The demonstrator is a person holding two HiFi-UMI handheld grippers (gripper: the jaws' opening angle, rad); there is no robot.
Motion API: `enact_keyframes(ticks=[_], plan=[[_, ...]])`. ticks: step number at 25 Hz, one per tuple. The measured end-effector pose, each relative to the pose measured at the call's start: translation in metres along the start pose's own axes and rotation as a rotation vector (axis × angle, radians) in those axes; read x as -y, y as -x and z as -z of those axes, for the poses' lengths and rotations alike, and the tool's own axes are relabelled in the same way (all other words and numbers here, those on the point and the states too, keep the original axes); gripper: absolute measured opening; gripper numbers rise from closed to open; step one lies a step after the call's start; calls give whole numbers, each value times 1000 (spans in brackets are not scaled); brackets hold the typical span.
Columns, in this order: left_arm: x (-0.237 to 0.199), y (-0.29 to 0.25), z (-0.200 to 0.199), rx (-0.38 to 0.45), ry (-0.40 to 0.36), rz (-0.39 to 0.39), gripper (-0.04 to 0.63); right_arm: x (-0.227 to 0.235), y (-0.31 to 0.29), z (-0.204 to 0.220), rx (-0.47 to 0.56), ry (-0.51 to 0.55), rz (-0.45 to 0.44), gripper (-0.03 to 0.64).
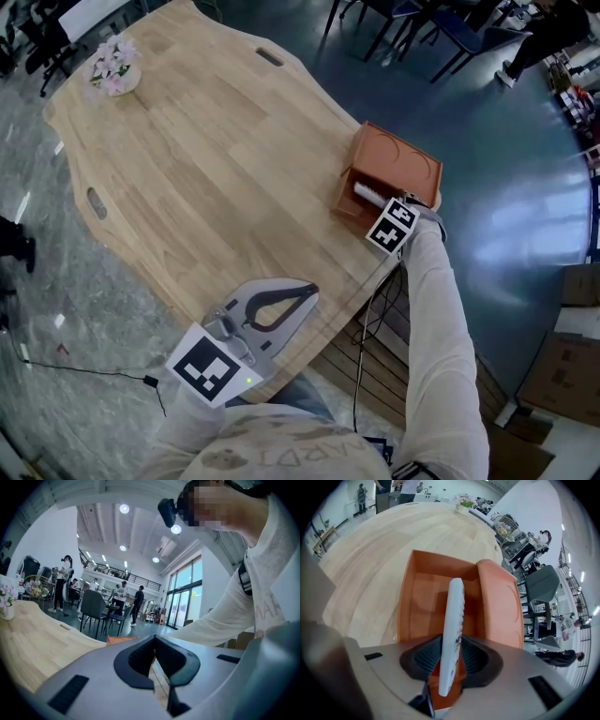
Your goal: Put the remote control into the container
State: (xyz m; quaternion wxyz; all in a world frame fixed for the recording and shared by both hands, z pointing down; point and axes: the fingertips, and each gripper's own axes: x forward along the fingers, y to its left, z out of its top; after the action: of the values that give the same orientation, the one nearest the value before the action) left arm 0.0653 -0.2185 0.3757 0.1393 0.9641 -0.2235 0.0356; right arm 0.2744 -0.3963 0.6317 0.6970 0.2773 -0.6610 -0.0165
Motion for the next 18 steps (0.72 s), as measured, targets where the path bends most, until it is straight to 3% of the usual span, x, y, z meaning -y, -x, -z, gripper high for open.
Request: enact_keyframes(ticks=[9,13,18], plan=[[2,0,-2,9,-4,5,12,-8,11,-5,16,44,21,98],[3,1,-2,7,0,4,12,-12,16,-3,30,-13,-40,97],[4,2,-3,9,1,6,12,-15,20,1,19,25,-54,97]])
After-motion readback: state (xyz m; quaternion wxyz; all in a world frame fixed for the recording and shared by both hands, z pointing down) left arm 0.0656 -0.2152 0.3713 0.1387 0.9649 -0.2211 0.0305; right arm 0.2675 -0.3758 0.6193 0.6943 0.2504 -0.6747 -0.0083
